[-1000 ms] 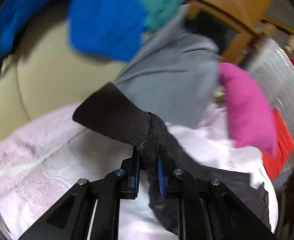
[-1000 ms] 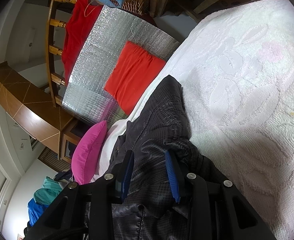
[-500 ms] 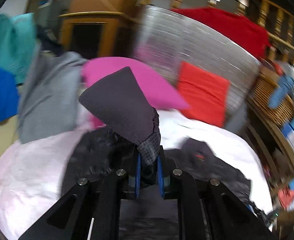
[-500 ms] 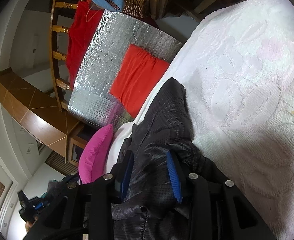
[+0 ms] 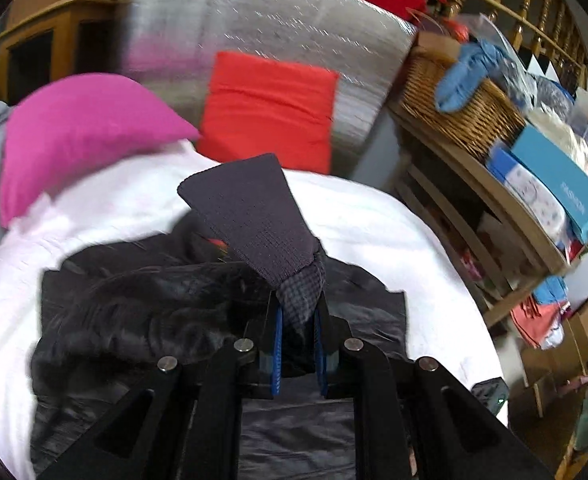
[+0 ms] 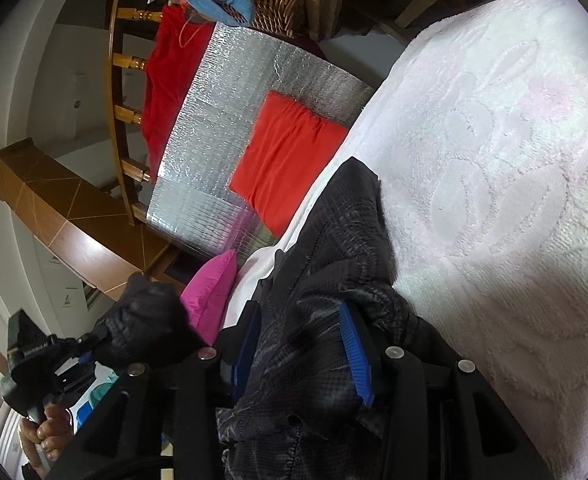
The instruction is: Fold large clothes
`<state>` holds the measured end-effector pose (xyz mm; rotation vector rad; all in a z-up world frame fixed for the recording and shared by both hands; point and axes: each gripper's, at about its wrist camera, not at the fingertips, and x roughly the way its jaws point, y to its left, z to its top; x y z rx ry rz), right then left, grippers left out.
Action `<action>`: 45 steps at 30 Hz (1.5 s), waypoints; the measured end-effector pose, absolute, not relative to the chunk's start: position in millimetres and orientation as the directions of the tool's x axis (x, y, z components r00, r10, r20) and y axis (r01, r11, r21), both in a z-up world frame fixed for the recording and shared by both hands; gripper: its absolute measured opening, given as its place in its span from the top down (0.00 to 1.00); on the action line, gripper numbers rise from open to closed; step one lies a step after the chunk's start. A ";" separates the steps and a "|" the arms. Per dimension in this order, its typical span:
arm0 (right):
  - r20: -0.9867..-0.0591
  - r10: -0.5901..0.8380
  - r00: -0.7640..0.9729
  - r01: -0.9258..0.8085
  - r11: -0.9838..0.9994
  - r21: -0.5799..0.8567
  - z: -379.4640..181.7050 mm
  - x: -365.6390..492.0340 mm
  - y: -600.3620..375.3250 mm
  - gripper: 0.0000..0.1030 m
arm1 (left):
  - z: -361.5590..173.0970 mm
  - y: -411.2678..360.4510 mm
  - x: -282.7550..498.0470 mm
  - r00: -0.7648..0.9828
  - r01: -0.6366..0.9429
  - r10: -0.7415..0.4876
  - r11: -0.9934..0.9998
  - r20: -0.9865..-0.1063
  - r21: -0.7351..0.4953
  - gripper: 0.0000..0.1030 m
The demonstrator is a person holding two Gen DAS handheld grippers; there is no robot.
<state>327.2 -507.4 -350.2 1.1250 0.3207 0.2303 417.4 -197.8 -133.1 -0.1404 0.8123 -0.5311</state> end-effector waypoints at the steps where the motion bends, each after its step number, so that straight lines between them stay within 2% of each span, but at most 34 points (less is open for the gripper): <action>1: -0.133 0.340 0.931 -0.021 0.414 0.910 -350.3 327.3 -507.5 0.55 | -137.3 -207.5 413.2 0.556 0.403 -0.509 0.857 -0.657 -0.321 0.87; 6: -0.126 0.341 0.932 -0.027 0.410 0.912 -351.1 325.6 -508.4 0.55 | -166.2 -241.7 404.4 0.479 0.417 -0.538 0.835 -0.694 -0.359 0.86; 9: -0.122 0.341 0.932 -0.030 0.407 0.913 -351.3 325.2 -508.8 0.55 | -185.3 -248.4 404.2 0.392 0.411 -0.543 0.825 -0.742 -0.387 0.81; 12: -0.121 0.342 0.932 -0.031 0.406 0.914 -351.3 324.7 -508.8 0.54 | -187.6 -239.0 400.4 0.331 0.427 -0.574 0.799 -0.748 -0.424 0.73; 13: -0.120 0.342 0.932 -0.031 0.405 0.914 -351.2 324.4 -509.0 0.54 | -185.0 -233.4 397.0 0.329 0.437 -0.588 0.788 -0.739 -0.432 0.69; 16: -0.119 0.343 0.932 -0.030 0.401 0.916 -351.1 324.2 -509.2 0.54 | -167.5 -215.1 385.5 0.347 0.477 -0.605 0.772 -0.717 -0.421 0.41; 17: -0.120 0.344 0.931 -0.029 0.400 0.916 -350.9 324.1 -509.3 0.54 | -159.7 -204.3 381.1 0.369 0.487 -0.608 0.771 -0.703 -0.411 0.39; 20: -0.134 0.346 0.929 -0.016 0.400 0.917 -348.7 324.4 -510.1 0.54 | -148.7 -178.6 379.0 0.443 0.474 -0.558 0.810 -0.702 -0.345 0.38; 23: -0.167 0.359 0.918 0.015 0.390 0.921 -344.9 323.1 -512.6 0.54 | -152.7 -135.9 387.7 0.524 0.373 -0.432 0.891 -0.734 -0.258 0.37; 24: -0.180 0.371 0.911 0.030 0.376 0.926 -343.3 320.7 -515.0 0.49 | -158.1 -118.4 392.2 0.556 0.322 -0.354 0.926 -0.752 -0.197 0.37; 25: -0.183 0.386 0.904 0.037 0.355 0.934 -341.3 317.3 -517.6 0.39 | -163.4 -105.0 395.9 0.578 0.283 -0.288 0.948 -0.763 -0.144 0.37; 26: -0.172 0.403 0.899 0.031 0.334 0.942 -338.3 312.9 -519.7 0.32 | -169.2 -92.8 399.0 0.593 0.250 -0.237 0.963 -0.770 -0.104 0.37; 28: -0.170 0.390 0.905 0.028 0.346 0.938 -325.8 298.8 -523.3 0.04 | -182.1 -69.0 405.8 0.604 0.192 -0.163 0.980 -0.780 -0.056 0.37; 30: -0.171 0.351 0.921 0.023 0.387 0.922 -312.1 286.1 -524.5 0.04 | -196.1 -47.6 413.1 0.589 0.137 -0.125 0.989 -0.799 -0.054 0.37; 32: -0.169 0.384 0.908 0.003 0.397 0.918 -302.6 287.2 -523.2 0.04 | -208.9 -31.7 419.5 0.566 0.096 -0.117 0.993 -0.816 -0.075 0.37; 34: -0.233 0.410 0.882 0.026 0.451 0.892 -294.2 299.0 -516.3 0.04 | -222.3 -25.8 422.0 0.543 0.079 -0.097 0.995 -0.834 -0.065 0.37; 35: -0.384 0.416 0.824 0.114 0.542 0.833 -293.5 319.7 -505.3 0.05 | -227.6 -25.4 422.8 0.532 0.077 -0.087 0.996 -0.842 -0.055 0.37; 36: -0.384 0.416 0.824 0.114 0.542 0.833 -293.5 319.7 -505.3 0.08 | -234.5 -25.1 423.7 0.517 0.076 -0.079 0.996 -0.852 -0.046 0.37; 37: -0.450 0.422 0.787 0.158 0.567 0.809 -297.3 329.9 -499.2 0.23 | -239.5 -24.8 424.3 0.506 0.078 -0.079 0.996 -0.859 -0.045 0.37; 38: -0.499 0.424 0.755 0.191 0.586 0.787 -301.0 337.3 -493.8 0.30 | -244.3 -23.8 424.0 0.495 0.082 -0.081 0.996 -0.865 -0.047 0.37; 40: -0.577 0.367 0.729 0.225 0.668 0.709 -294.2 343.5 -484.7 0.62 | -250.5 -20.7 426.0 0.477 0.086 -0.084 0.995 -0.875 -0.048 0.37; 43: -0.630 0.294 0.719 0.209 0.773 0.599 -268.6 349.2 -475.9 0.73 | -247.7 -16.4 425.9 0.504 0.089 -0.089 0.995 -0.859 -0.051 0.37; 45: -0.626 0.271 0.731 0.189 0.801 0.568 -249.6 354.6 -475.9 0.75 | -241.6 -14.8 430.0 0.537 0.092 -0.094 0.994 -0.838 -0.053 0.37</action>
